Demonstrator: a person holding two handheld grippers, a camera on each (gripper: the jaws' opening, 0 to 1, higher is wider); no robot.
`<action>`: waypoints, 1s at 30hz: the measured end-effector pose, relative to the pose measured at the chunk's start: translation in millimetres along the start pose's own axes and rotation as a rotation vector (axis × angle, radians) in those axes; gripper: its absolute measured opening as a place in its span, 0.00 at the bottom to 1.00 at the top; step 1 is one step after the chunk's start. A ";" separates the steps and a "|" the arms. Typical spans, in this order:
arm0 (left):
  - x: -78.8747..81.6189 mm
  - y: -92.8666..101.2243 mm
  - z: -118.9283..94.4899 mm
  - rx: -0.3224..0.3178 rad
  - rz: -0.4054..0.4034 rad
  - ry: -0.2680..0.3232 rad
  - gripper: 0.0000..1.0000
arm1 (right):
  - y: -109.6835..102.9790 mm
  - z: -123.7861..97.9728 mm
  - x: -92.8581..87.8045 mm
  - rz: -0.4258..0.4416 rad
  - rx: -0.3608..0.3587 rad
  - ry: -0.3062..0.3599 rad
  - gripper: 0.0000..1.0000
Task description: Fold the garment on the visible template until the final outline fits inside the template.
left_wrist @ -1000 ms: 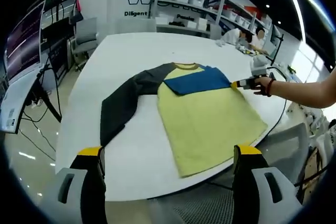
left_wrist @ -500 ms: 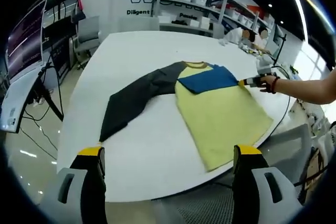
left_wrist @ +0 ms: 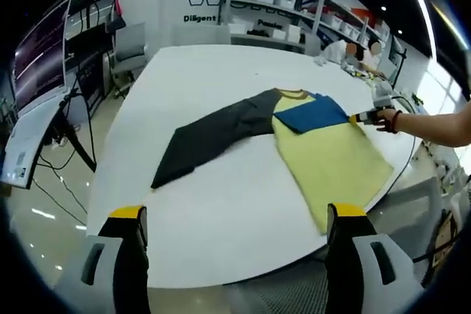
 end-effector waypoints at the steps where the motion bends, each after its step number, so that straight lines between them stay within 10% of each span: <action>1: 0.3 -0.3 0.3 0.001 0.001 0.002 0.98 | 0.2 0.2 0.1 0.002 0.000 0.001 0.01; 16: 2.3 -34.8 11.3 0.098 -0.046 0.021 0.89 | -29.4 -27.8 24.8 0.228 0.158 0.194 0.38; 30: -0.9 -70.5 26.4 0.163 -0.053 0.027 0.80 | -68.4 -79.2 39.2 0.123 0.275 0.249 0.70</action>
Point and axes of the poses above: the point that each gripper's makers call its tool centre point, and the gripper's own axes: z roughly forward along the fingers, y roughly to its right, x roughly out of its top, the point moved 2 cm from there along -z, roughly backward along the fingers, and after that the axes turned 12 degrees about y, right-handed, at the moved point
